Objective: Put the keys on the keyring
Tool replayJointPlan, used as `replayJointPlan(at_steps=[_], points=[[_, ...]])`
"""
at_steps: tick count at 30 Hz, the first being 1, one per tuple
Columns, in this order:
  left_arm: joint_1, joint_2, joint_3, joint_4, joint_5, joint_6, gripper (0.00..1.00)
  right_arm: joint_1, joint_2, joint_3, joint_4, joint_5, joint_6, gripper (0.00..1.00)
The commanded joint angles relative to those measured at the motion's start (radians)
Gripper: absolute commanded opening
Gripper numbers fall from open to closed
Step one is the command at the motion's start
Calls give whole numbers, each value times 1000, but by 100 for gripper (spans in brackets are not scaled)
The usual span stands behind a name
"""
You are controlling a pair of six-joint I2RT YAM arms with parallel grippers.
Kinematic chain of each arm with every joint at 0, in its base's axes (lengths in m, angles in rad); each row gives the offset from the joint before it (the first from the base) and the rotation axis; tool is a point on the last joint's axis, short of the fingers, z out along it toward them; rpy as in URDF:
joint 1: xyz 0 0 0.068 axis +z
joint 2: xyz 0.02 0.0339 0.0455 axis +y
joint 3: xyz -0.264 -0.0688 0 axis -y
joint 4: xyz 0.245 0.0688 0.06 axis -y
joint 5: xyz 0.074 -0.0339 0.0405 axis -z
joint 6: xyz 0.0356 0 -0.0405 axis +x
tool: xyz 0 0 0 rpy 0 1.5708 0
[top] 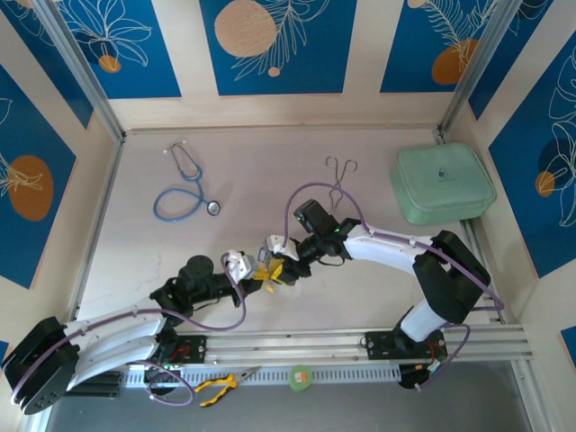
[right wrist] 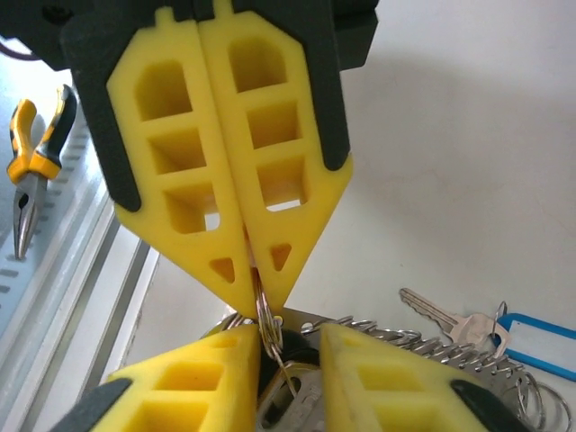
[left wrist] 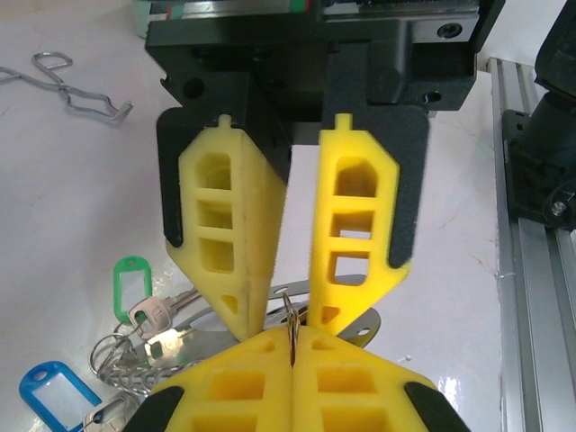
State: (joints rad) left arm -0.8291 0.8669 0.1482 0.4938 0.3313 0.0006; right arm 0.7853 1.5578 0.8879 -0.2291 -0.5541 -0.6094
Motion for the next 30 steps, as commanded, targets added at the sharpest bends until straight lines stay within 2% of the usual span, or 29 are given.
replayJointPlan(at_steps=[1, 4, 6, 8, 11, 15, 24, 28, 30], points=[[-4, -8, -18, 83, 9, -26, 0, 4, 1, -11, 14, -32, 9, 15], [-4, -21, -25, 83, -1, -34, 0, 4, -1, -5, 1, -34, 5, 1], [-4, -33, -17, 43, -18, -25, 0, 7, -7, 11, -32, -30, -9, 0], [-4, -48, 3, -34, -33, -1, 16, 14, -9, 43, -102, -8, -48, 0], [-4, -67, 39, -144, -35, 48, 23, 36, 4, 107, -232, 51, -116, 0], [-4, -74, 58, -186, -41, 71, 22, 58, 13, 163, -314, 89, -156, 0], [-5, -54, 73, -185, -27, 78, 18, 95, 32, 224, -325, 88, -164, 0], [-4, -54, 67, -183, -18, 75, 8, 85, 0, 195, -251, 65, -116, 0], [-4, -59, 61, -171, -17, 70, 0, 68, -17, 165, -209, 55, -82, 5]])
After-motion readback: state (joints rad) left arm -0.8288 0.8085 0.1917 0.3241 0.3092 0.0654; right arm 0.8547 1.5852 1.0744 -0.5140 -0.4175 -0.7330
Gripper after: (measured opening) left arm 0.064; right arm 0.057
